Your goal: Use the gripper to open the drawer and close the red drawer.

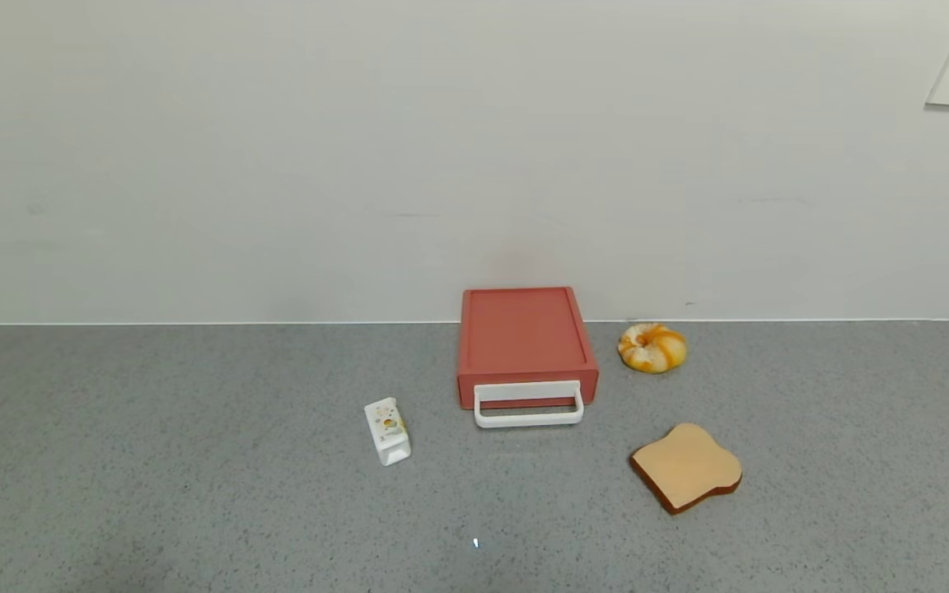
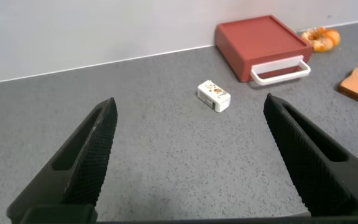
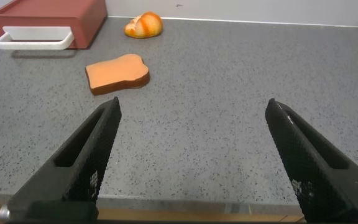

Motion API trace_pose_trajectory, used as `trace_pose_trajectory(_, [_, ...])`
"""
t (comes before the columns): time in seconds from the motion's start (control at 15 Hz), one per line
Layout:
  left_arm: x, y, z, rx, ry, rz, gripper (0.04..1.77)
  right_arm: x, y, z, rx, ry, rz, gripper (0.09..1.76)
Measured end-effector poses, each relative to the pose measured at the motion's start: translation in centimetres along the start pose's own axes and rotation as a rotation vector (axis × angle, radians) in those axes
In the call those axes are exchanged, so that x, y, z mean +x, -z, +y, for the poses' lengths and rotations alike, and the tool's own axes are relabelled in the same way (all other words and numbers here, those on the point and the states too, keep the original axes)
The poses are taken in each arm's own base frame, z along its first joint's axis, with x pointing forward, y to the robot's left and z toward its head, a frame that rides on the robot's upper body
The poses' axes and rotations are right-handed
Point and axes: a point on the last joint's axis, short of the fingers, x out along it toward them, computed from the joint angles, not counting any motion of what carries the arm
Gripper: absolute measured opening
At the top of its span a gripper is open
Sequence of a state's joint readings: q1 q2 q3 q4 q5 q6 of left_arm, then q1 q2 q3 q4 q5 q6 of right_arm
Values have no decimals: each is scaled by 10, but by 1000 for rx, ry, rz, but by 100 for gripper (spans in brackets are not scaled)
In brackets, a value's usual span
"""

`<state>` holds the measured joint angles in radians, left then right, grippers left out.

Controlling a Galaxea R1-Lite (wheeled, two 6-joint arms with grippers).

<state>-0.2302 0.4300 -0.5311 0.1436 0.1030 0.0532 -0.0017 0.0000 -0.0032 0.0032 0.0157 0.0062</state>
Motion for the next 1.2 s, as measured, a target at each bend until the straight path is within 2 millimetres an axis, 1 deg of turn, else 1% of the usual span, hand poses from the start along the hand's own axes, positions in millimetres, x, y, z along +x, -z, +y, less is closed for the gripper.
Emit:
trace_pose_trajectory(0.27, [-20, 10, 0, -8, -87, -49, 170, 0, 0, 0, 0, 0, 0, 171])
trace_pose_trajectory(0.47, [-28, 8, -1, -19, -174, -94, 170, 0, 0, 0, 0, 1, 0, 171])
trace_pose_trajectory(0.73, [-39, 9, -4, -10, -227, -139, 171, 0, 0, 0, 0, 0, 0, 171])
trace_pose_trajectory(1.0, [-52, 29, -9, -3, -227, -177, 171, 0, 0, 0, 0, 0, 0, 171])
trace_pose_trajectory(1.2, [-56, 47, -12, 9, -198, -206, 171, 0, 0, 0, 0, 0, 0, 171])
